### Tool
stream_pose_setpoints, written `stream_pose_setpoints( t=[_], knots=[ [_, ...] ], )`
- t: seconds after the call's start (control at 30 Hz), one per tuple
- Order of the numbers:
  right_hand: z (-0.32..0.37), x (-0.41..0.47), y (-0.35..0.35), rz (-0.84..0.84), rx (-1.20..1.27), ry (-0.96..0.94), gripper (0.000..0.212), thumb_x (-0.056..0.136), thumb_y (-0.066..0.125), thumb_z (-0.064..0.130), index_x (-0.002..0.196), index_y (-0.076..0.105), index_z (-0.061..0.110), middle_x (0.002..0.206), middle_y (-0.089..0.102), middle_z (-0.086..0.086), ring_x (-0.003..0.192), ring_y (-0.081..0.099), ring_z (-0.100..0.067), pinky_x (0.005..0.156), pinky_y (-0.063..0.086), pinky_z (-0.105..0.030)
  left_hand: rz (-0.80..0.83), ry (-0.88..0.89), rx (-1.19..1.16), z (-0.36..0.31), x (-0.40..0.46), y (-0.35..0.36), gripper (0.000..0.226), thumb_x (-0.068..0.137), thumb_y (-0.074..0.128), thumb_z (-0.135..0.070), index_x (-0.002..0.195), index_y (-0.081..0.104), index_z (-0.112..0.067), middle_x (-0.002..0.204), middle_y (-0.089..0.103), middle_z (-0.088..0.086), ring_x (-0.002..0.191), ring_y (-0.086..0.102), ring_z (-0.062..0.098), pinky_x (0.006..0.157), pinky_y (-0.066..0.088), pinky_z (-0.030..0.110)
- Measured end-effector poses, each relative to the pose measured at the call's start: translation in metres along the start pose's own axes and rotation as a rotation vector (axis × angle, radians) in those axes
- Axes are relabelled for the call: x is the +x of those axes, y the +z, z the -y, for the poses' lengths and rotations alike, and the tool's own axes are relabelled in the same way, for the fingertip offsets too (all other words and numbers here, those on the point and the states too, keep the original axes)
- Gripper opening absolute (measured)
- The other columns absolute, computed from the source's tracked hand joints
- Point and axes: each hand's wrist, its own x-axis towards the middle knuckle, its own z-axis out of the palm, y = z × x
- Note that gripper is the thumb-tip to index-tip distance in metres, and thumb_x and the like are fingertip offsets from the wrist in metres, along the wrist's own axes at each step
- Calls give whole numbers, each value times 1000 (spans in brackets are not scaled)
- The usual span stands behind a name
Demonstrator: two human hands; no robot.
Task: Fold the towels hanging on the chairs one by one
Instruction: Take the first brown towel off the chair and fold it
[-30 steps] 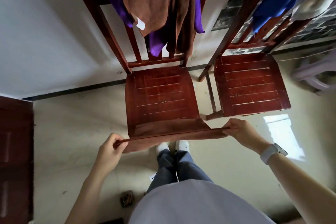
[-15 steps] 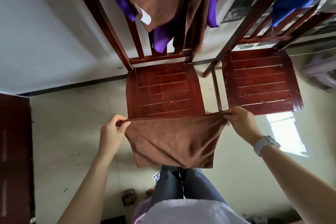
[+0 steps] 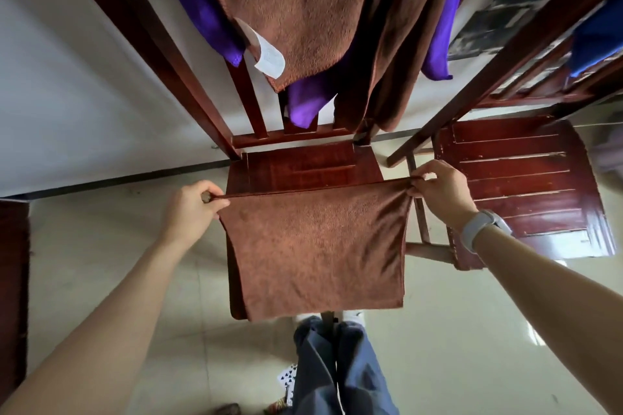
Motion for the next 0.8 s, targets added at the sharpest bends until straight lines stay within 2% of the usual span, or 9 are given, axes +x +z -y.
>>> stream_pose_setpoints(
  t=[0.1,0.17,0.23,0.3,0.37,0.43,0.47,0.6,0.8],
  knots=[
    [5,18,6,-38,-42,-31,12,77,64,-1,85,64,7,96,60,-8,89,64,-31,87,51,-38,-64,-32,-82,-1,19,1,17,76,71,-7,72,58,-18,69,65,10,59,64,19,74,55,46],
    [7,25,8,-39,-77,-76,12,78,64,2,89,65,6,95,56,-3,88,62,-26,82,46,-21,-79,-24,-92,2,29,2,18,74,72,-6,72,59,-18,74,67,12,72,66,30,78,54,48],
    [3,28,10,1,-115,-114,11,80,64,2,91,65,1,97,53,-2,82,60,-21,67,38,-2,-32,11,-68,5,31,5,13,75,70,-2,78,62,-12,78,66,11,78,66,32,81,53,43],
    [-5,30,13,39,-149,-127,11,81,63,2,91,64,-3,96,52,-3,77,59,-21,63,37,3,38,33,-38,9,30,9,11,78,66,2,87,65,-5,83,66,11,82,65,30,80,49,33],
    [-13,29,16,66,-164,-148,9,83,61,1,90,63,-4,95,53,-6,77,63,-26,72,46,-7,71,52,7,16,28,15,12,79,65,2,90,66,-3,87,67,12,82,64,27,77,45,27],
    [-22,28,19,89,-220,-230,7,84,57,-1,88,62,-1,96,56,-11,77,65,-33,75,54,-40,49,85,57,22,27,20,11,77,68,1,87,67,-3,85,67,12,79,64,27,71,44,26],
    [-27,26,20,99,-286,-272,7,84,56,1,88,62,2,96,58,-12,76,65,-34,72,53,-47,30,105,87,25,24,22,10,76,69,0,85,67,-3,84,67,12,77,63,27,69,43,26],
    [-48,6,23,95,-499,-417,11,89,52,12,97,59,9,97,60,-12,71,63,-38,62,51,-45,-43,188,242,38,4,34,10,74,72,-5,83,69,-5,86,68,9,77,60,27,66,38,27],
    [-94,-32,34,142,-595,-633,24,71,76,5,89,60,7,87,62,-12,70,65,-34,43,50,-36,-43,305,351,75,-38,61,14,67,77,-3,73,65,-8,79,67,5,77,62,24,58,47,32]
  ],
)
